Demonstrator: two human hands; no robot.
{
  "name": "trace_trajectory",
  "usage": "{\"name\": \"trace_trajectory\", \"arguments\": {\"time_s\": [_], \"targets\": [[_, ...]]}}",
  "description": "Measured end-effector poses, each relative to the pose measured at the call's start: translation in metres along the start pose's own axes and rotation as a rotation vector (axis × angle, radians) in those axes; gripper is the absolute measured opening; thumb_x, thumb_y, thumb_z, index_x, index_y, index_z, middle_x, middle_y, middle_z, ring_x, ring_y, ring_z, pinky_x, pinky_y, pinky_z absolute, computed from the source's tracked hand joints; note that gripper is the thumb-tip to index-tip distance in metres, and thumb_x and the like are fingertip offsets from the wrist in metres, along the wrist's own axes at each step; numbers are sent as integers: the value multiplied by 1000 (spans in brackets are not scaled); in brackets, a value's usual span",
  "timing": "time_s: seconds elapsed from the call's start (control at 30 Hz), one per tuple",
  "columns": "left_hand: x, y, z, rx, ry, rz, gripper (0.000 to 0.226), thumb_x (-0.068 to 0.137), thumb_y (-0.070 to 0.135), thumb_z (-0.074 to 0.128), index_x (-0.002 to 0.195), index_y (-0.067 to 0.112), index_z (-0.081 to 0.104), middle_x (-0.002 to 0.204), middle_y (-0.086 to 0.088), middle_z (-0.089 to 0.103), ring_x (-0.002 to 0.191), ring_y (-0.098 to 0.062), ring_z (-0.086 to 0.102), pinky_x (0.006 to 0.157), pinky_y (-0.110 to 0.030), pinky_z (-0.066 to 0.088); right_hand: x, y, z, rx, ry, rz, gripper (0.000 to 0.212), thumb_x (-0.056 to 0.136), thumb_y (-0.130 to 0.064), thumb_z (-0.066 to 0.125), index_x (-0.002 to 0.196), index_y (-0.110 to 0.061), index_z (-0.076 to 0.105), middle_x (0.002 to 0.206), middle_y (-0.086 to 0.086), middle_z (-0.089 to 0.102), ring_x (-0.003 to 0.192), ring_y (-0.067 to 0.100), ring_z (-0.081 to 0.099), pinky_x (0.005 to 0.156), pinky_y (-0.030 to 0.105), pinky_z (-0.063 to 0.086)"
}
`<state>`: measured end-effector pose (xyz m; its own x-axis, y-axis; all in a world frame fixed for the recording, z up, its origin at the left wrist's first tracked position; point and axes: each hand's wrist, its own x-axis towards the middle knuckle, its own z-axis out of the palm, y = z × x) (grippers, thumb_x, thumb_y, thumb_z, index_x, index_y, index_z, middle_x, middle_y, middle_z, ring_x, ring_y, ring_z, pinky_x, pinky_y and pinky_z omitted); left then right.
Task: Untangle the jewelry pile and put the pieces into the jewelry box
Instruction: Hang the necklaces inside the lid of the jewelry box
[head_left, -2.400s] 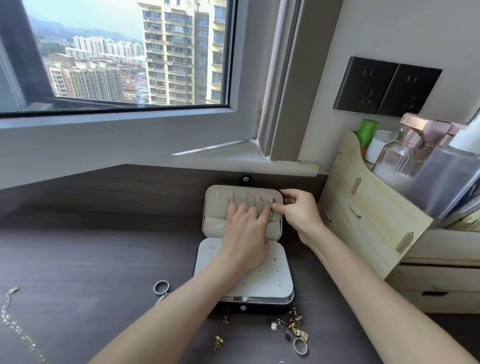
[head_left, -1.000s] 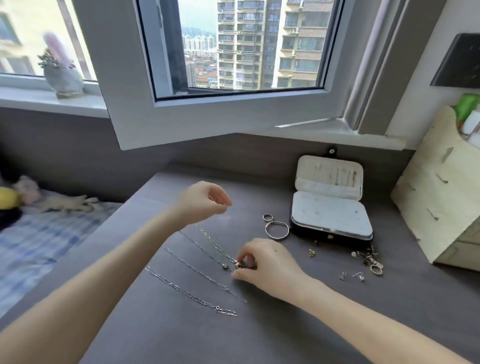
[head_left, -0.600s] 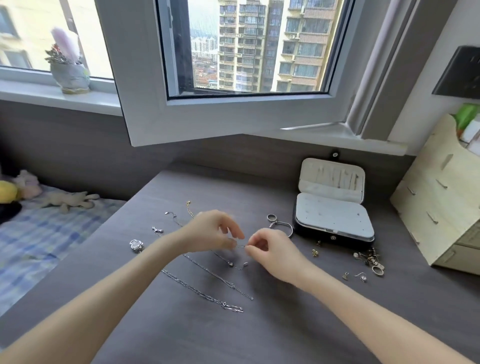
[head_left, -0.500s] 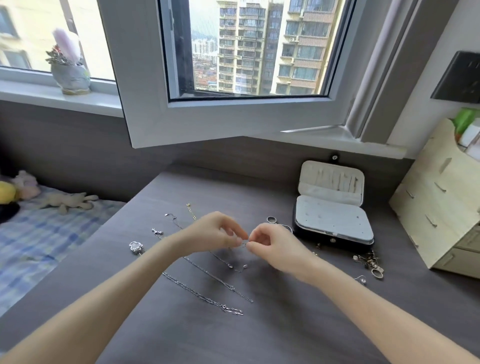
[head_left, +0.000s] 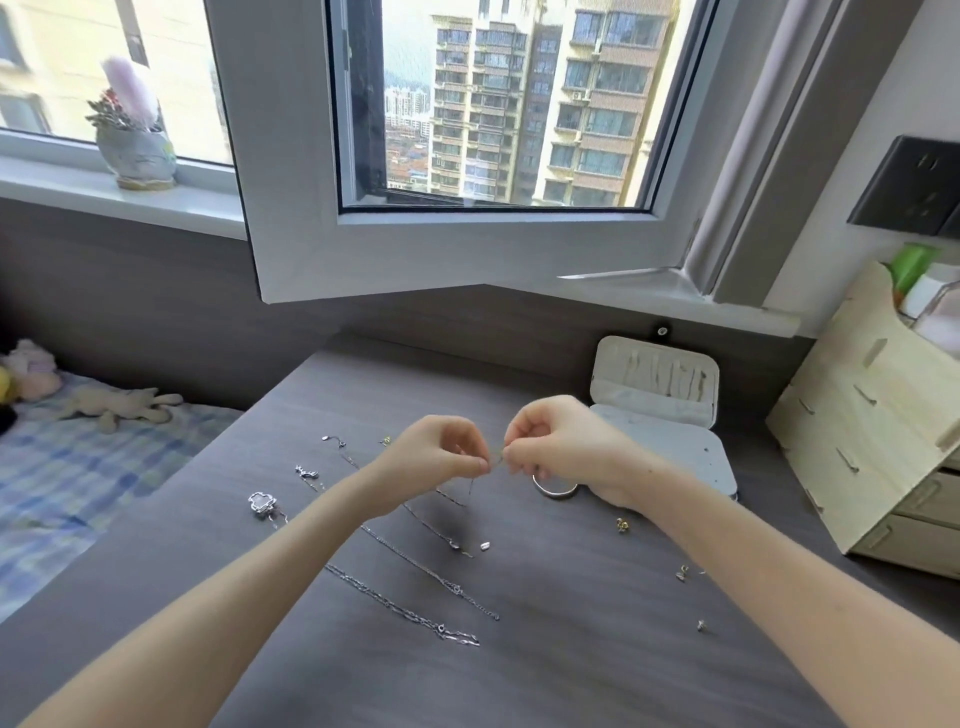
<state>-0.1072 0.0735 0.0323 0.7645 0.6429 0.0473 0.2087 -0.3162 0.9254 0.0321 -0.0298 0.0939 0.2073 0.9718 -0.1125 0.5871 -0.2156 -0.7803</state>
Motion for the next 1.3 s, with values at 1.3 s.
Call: {"name": "trace_trajectory", "arguments": {"time_s": [1.3], "targets": [[-11,170,79,744,-60,237,14,87,16,48,84,6,57,76,-4,64,48,-11,55,50,-22,45,-106,24,-33,382,53,-48,19,86,-7,63,94,11,64,62,-1,56,61,18,53,70,32,48]]}}
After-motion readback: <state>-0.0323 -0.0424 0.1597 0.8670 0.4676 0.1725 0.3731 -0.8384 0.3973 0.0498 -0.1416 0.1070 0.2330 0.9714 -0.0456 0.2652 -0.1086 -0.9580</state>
